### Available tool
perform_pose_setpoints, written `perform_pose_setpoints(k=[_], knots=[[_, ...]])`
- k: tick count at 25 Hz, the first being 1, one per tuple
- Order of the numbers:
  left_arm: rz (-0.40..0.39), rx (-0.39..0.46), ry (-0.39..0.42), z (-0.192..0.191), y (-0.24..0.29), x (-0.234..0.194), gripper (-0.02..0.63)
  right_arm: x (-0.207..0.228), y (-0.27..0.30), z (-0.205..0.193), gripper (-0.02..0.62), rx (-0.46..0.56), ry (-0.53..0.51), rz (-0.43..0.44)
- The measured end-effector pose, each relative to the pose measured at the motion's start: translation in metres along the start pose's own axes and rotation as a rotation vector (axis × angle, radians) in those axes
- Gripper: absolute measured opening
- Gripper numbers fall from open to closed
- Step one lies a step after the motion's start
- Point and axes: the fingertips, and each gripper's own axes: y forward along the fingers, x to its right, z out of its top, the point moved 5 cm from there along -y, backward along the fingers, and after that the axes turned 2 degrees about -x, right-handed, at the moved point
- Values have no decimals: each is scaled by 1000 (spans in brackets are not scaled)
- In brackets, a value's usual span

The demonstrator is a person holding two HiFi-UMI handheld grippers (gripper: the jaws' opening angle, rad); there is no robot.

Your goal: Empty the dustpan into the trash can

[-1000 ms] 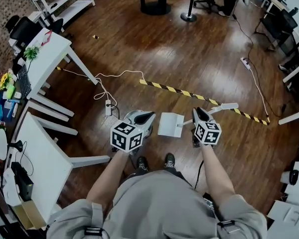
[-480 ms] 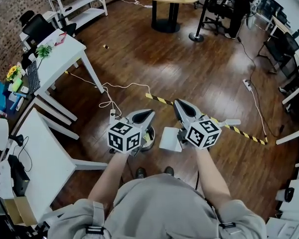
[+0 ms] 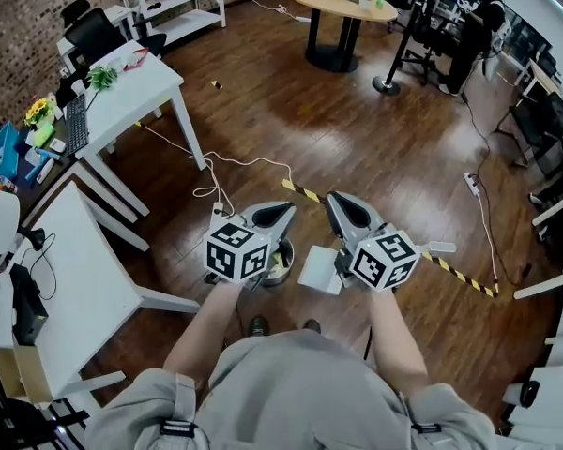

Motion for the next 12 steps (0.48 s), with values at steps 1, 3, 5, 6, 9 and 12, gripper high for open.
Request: perform_pose_setpoints(k=[1, 3, 5, 6, 9, 12], knots=[[1, 3, 3, 1, -1, 0, 5, -1, 1, 0, 0, -2, -6, 2], [0, 9, 9, 4, -2, -1, 5, -3, 4, 1, 0, -9, -12, 8], [-1, 11, 10, 6, -3, -1, 5, -4, 5, 1, 0, -14, -7, 14], [-2, 10, 11, 6, -3, -1, 5, -4, 5, 0, 0, -16, -2, 15], [-3, 5, 10, 6, -3, 0, 5, -4, 4, -1, 0, -22, 6, 14], [-6, 5, 9, 5, -3, 0, 5, -3, 4, -1, 0, -29, 3, 11]])
